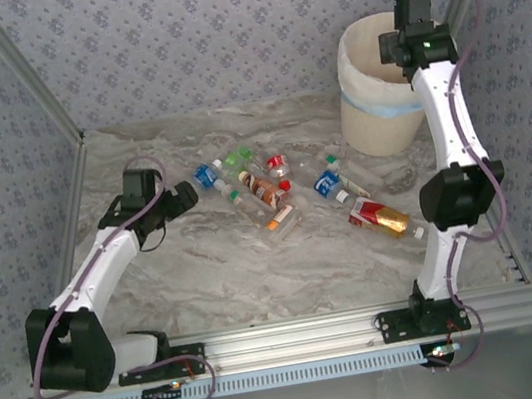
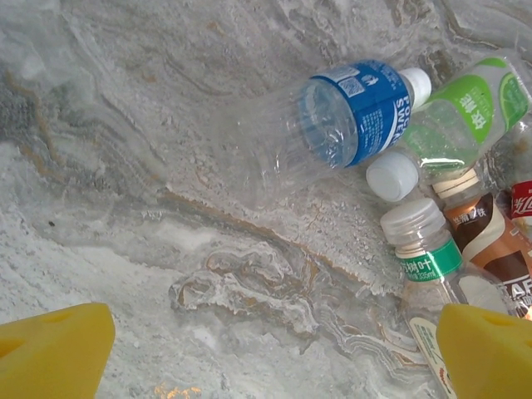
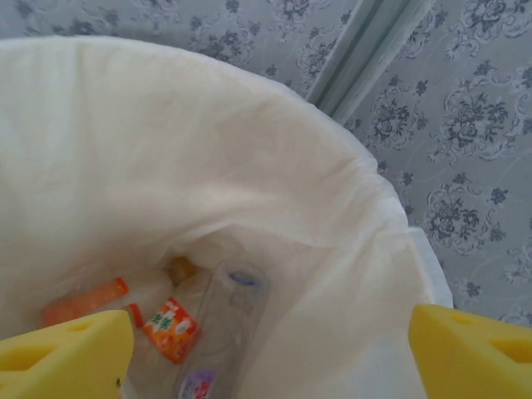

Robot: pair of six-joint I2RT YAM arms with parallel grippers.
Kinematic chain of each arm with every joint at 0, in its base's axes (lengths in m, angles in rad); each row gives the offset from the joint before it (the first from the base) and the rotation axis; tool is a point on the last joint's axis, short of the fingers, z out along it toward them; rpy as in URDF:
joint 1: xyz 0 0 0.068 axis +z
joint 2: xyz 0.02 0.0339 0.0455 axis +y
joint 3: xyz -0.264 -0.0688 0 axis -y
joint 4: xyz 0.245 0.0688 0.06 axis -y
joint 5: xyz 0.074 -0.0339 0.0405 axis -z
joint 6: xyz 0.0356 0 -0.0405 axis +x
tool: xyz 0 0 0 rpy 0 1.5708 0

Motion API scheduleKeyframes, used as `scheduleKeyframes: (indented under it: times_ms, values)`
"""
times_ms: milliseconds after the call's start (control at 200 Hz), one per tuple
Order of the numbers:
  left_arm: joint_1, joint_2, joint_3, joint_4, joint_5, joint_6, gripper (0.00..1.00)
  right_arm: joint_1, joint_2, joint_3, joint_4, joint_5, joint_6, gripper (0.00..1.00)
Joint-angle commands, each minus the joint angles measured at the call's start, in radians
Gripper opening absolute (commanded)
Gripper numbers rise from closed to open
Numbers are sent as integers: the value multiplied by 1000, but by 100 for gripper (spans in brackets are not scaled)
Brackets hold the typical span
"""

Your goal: Put the plastic bottles in the bin

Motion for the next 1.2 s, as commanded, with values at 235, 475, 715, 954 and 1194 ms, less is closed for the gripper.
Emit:
scheduleKeyframes:
  times_ms: [235, 475, 715, 954, 1194]
  values:
    - [-13, -2, 11, 31, 87, -40, 100, 17, -437, -512, 166, -213, 219, 100]
    - [-15, -3, -8, 42, 84, -34, 99, 16, -661, -806, 58, -342, 112, 100]
    - [-16, 3, -17, 79, 129, -42, 99, 20, -727, -915, -193, -479, -89, 100]
    - [-18, -67, -85, 134, 154, -38, 100, 74, -735, -1092, -223, -512, -198, 100]
    - [-18, -135, -146, 153, 109, -34, 99, 142, -641, -1169, -234, -468, -268, 100]
